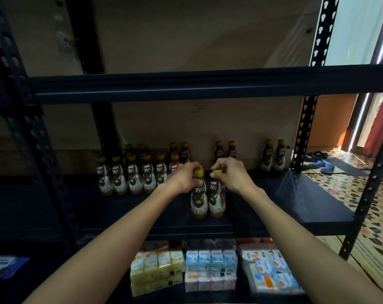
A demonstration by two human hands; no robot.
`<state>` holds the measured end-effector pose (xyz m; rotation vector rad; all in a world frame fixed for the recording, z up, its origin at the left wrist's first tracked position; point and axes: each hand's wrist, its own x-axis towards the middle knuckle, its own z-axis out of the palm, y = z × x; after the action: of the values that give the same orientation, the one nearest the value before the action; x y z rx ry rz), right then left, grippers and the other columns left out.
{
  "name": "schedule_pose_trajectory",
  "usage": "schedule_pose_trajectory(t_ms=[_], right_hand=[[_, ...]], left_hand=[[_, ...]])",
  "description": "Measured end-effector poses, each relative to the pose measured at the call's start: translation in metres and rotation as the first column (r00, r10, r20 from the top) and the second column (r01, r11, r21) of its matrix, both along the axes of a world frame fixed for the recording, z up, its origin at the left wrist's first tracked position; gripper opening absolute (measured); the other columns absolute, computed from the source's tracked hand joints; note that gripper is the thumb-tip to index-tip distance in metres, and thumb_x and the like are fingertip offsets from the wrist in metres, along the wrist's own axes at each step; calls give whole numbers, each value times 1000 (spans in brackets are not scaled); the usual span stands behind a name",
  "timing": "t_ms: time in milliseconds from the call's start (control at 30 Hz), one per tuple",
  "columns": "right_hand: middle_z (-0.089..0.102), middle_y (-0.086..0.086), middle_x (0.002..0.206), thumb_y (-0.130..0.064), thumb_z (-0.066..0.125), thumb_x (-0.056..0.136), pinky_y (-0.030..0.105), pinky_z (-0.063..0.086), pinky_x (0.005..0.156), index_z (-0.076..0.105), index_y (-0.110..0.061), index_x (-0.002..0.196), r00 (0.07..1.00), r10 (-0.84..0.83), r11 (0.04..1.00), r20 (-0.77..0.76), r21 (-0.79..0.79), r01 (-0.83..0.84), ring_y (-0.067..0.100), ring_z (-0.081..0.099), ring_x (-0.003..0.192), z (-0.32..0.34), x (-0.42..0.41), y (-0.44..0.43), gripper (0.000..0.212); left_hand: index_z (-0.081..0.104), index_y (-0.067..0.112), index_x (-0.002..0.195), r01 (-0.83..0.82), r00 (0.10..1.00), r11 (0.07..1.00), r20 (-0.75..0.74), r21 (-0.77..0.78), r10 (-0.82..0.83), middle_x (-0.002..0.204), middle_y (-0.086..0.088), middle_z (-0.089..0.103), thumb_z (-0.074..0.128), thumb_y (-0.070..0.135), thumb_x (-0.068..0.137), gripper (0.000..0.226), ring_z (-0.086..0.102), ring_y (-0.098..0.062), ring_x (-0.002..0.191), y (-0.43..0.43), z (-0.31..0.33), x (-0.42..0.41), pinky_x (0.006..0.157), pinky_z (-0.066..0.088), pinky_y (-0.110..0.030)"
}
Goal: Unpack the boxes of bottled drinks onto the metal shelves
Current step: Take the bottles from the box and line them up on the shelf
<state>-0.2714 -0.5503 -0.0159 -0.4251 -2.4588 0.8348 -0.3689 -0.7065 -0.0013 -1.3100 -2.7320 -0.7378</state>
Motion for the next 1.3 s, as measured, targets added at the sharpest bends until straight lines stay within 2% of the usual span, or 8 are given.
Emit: schedule_pose_trajectory(t_ms=[100,200,433,600,767,900,1067,1300], right_hand=[[70,-5,111,-15,71,92,20,47,89,73,-32,108,997,56,998,56,-18,-55,10,63,107,6,0,3,23],[68,-3,123,-12,72,92,24,45,103,70,-25,124,994,69,997,87,-34,-66,11,62,117,7,0,9,36],[59,-1,121,-8,78,85,26,48,89,60,-38,120,987,85,995,134,-57,-78,14,57,113,-8,-11,17,50],[60,-1,114,-14,77,86,43,53,98,55,-49,113,996,59,997,72,-43,-56,20,58,111,-21,-30,18,49],[65,2,114,-11,78,85,42,52,101,53,-36,134,1000,25,994,-6,-107,-26,19,61,112,-28,-54,26,61],[69,0,106,-11,79,84,38,55,96,61,-26,125,999,-34,995,-17,-99,33,16,66,101,-31,-75,33,47],[62,6,120,-24,80,84,43,52,100,61,-26,115,992,-119,986,46,-110,123,25,62,109,-34,-102,41,37],[62,9,116,-31,79,83,46,53,99,64,-20,108,987,-145,983,74,-103,152,29,62,107,-38,-120,51,31]], left_hand=[[53,24,137,-4,1000,1000,-5,-3,4,131,-6,60,72,26,89,51,57,-25,121,0,-1,-2,100,49,-40],[52,25,136,0,1000,1000,-14,-18,0,132,-6,59,72,28,89,51,56,-25,122,0,-2,-7,101,48,-42],[39,37,133,20,996,998,-84,-53,-24,123,0,59,73,30,87,57,57,-23,111,4,1,-21,90,52,-45],[51,29,121,0,963,995,-267,-96,-26,119,0,57,77,33,83,46,51,-22,112,16,3,-40,88,47,-41],[52,22,134,-31,886,987,-461,-159,-46,136,1,53,75,30,84,56,44,-23,125,32,4,-60,98,38,-42],[52,23,135,-68,859,980,-511,-189,-38,136,0,57,75,30,84,55,49,-22,128,42,6,-76,100,39,-42],[58,22,120,-76,871,976,-490,-202,-34,120,0,65,72,32,88,36,60,-20,112,49,6,-92,90,50,-39],[54,19,126,-76,906,963,-421,-258,-41,124,-4,62,64,31,94,36,58,-22,116,57,6,-105,92,48,-38]])
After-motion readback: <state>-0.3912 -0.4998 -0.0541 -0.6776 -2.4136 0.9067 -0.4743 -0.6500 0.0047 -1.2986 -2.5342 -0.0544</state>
